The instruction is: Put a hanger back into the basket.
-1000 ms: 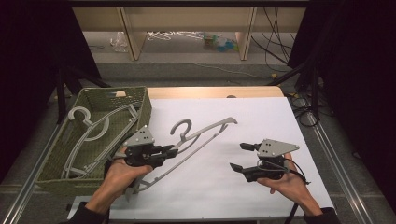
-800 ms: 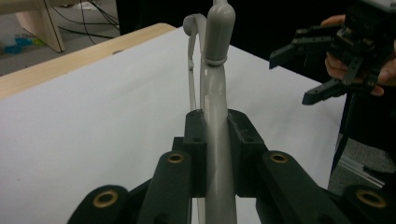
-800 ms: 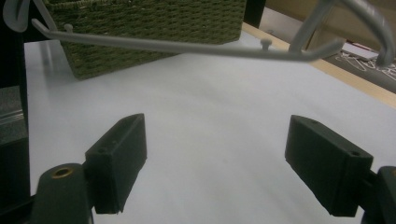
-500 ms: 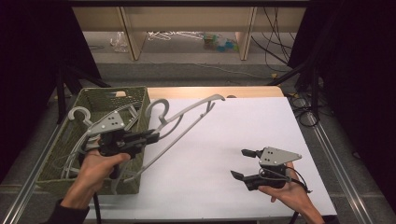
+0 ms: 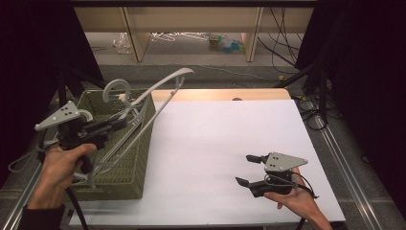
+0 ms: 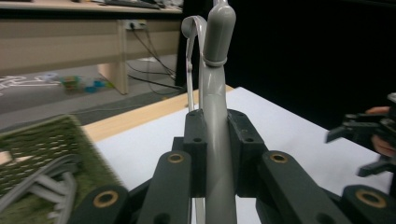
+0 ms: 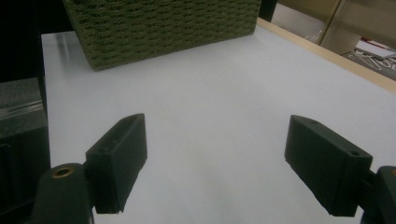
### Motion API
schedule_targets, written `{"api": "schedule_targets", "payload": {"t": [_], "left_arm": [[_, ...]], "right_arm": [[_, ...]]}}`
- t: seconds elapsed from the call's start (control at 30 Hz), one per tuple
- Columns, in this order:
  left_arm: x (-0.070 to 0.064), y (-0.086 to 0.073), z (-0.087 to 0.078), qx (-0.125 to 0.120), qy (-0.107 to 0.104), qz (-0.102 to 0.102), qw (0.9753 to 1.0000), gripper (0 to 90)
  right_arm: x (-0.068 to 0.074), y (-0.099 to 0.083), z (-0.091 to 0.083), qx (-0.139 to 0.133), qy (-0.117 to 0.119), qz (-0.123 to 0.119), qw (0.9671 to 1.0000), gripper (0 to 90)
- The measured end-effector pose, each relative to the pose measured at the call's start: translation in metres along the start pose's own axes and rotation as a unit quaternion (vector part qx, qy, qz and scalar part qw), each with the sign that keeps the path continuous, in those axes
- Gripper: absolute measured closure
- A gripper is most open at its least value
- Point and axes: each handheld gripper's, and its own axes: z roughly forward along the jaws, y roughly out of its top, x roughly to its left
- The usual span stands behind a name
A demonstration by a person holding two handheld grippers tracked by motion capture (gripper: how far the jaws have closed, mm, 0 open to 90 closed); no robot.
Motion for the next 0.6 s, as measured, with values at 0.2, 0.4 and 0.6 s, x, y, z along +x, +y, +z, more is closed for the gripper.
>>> {"api": "schedule_targets", "payload": {"t": [0.2,0.4,0.6], "left_arm": [[0.028,-0.005,-0.012,-0.003,0.035,-0.006,0.9994,78.8],[0.051,-0.012,-0.018,0.003,0.059,-0.005,0.9982,78.8],[0.067,-0.018,-0.023,0.008,0.079,-0.006,0.9969,78.8]], "right_arm": [[0.000,0.000,0.001,0.000,0.001,0.001,1.0000,22.1],[0.001,0.000,0.001,0.000,0.005,-0.001,1.0000,22.1],[0.001,-0.001,0.001,0.004,0.005,-0.001,1.0000,22.1]]}}
